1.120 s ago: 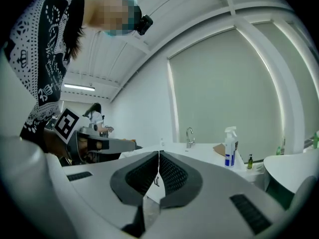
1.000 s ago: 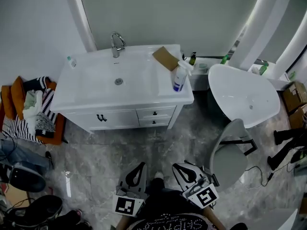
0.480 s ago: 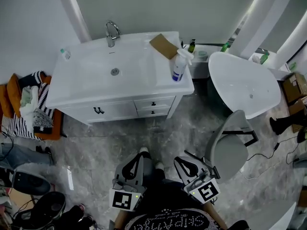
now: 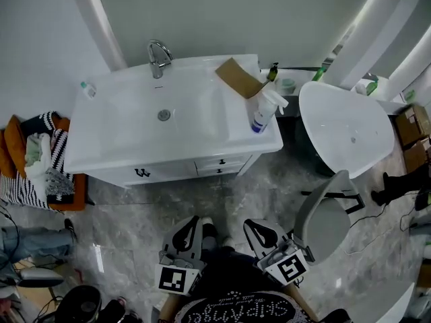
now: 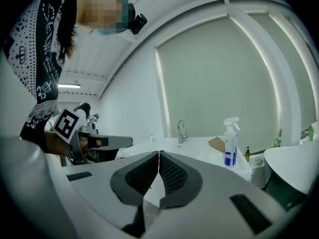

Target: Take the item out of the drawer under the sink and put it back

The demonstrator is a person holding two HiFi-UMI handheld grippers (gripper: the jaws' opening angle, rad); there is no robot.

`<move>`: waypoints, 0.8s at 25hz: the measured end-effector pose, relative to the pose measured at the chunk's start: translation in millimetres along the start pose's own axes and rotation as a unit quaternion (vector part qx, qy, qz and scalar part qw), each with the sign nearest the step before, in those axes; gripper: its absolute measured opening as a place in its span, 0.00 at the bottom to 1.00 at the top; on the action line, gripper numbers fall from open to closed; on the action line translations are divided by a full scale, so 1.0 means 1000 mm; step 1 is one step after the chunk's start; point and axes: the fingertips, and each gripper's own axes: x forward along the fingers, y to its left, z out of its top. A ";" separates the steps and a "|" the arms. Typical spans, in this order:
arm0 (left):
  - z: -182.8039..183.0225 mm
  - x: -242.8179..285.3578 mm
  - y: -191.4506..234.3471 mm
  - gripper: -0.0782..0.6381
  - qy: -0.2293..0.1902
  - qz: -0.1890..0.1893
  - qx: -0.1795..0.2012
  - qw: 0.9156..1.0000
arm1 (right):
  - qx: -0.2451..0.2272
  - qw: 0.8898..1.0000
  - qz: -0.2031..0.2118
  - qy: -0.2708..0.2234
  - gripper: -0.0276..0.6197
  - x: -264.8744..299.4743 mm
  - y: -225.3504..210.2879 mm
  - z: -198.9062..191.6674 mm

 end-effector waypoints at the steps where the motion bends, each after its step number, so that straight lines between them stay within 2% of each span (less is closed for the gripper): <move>1: 0.003 0.005 0.007 0.12 0.001 -0.002 0.000 1.000 | 0.000 1.000 -0.003 -0.002 0.07 0.008 -0.002 0.004; 4: 0.010 0.020 0.025 0.12 0.003 -0.014 0.011 1.000 | 0.002 1.000 -0.016 -0.005 0.07 0.027 -0.012 0.011; 12: 0.013 0.045 0.048 0.12 0.018 -0.026 0.006 0.999 | 0.017 0.999 -0.050 -0.001 0.07 0.049 -0.035 0.008; 20: 0.011 0.062 0.058 0.11 0.026 -0.023 0.001 0.999 | 0.029 0.998 -0.049 0.006 0.07 0.065 -0.047 0.006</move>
